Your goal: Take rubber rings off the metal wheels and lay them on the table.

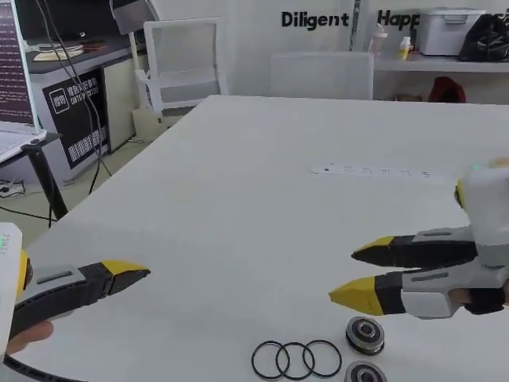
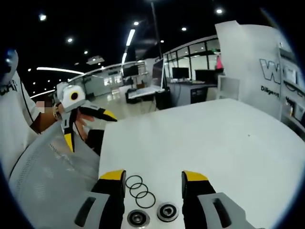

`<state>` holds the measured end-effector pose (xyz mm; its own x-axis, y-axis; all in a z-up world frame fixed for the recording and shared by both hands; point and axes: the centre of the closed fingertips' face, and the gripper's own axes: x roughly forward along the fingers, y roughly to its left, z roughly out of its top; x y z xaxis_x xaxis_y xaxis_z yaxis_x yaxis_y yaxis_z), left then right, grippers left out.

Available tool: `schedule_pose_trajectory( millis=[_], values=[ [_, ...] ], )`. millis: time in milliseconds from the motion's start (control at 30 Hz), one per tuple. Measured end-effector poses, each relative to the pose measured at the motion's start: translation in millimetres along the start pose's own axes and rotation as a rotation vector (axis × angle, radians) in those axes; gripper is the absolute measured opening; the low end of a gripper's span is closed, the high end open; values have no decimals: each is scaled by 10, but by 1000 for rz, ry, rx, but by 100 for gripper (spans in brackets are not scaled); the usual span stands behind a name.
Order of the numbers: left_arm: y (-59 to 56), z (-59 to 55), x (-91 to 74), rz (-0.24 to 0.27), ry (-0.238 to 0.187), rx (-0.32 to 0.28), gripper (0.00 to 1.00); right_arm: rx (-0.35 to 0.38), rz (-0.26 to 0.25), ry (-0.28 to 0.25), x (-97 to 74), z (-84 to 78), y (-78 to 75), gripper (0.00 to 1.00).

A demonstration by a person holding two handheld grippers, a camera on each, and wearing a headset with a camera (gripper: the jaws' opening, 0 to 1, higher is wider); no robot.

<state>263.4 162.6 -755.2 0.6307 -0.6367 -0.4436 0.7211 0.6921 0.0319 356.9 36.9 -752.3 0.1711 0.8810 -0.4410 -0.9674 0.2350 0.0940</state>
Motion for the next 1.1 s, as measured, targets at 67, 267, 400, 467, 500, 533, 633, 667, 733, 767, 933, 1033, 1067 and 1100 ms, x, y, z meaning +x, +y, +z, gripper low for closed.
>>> schedule_pose_trajectory(
  millis=[67,267,400,467,500,533,633,667,733,767,933,1033,1067,1100],
  values=[
    [-1,18,11,-5,-3,3,95,-11,-10,-8,-57,15,-8,47],
    [6,49,40,-15,-5,9,95,-42,-36,-18,-201,9,-41,54],
    [13,74,56,-21,-6,13,95,-101,-45,-41,-279,17,-64,52],
    [12,96,69,-26,-6,20,95,-96,-76,-36,-320,-7,-110,51],
    [14,109,76,-27,-5,23,95,-87,-76,-41,-336,-10,-118,52],
    [19,132,85,-28,-7,29,95,-63,-79,-55,-360,-8,-125,53],
    [20,198,103,-36,-14,41,95,-54,-91,-60,-408,-55,-168,52],
    [21,215,109,-39,-15,45,95,-51,-99,-56,-420,-78,-188,53],
    [25,249,122,-46,-13,57,95,-33,-101,-59,-451,-121,-210,52],
    [33,269,128,-48,-12,64,95,-17,-97,-63,-465,-149,-212,52],
    [42,375,168,-57,-21,86,94,65,-99,-62,-496,-320,-261,49],
    [-3,458,215,-85,-21,110,93,99,-113,-65,-515,-424,-299,49],
    [-20,498,240,-98,-25,116,93,103,-113,-65,-517,-458,-297,48],
    [-29,527,258,-105,-29,122,92,107,-112,-63,-518,-481,-297,47]
  ],
)
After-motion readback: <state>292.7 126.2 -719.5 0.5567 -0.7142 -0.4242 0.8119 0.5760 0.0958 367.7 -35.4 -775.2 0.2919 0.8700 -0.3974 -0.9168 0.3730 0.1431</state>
